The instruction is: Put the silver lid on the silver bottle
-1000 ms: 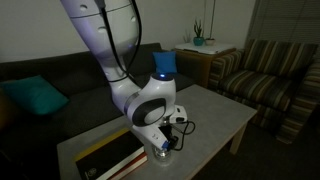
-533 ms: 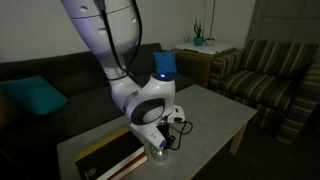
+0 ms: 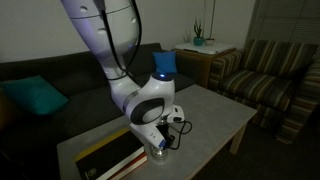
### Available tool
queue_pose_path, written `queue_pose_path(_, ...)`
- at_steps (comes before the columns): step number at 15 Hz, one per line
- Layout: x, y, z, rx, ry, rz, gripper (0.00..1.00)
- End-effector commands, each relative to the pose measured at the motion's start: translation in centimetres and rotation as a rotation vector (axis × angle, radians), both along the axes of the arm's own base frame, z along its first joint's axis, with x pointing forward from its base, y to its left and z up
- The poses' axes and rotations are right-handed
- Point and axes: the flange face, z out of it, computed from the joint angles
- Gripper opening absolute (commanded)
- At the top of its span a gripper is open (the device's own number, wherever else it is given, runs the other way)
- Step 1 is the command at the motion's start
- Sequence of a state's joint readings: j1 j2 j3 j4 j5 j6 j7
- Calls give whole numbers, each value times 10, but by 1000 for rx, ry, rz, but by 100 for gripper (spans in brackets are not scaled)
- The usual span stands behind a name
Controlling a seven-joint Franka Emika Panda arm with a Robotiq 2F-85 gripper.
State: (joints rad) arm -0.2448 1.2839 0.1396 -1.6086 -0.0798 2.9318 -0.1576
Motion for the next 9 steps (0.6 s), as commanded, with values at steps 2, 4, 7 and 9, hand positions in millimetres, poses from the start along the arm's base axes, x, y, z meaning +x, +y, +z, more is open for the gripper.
queue_pose_path(2, -5, 3, 7, -5, 23, 2, 43)
queue_pose_path(4, -5, 6, 7, -4, 25, 7, 43)
queue_pose_path(7, -5, 5, 4, -5, 25, 5, 43)
queue_pose_path(9, -5, 3, 1, 2, 29, 5, 43)
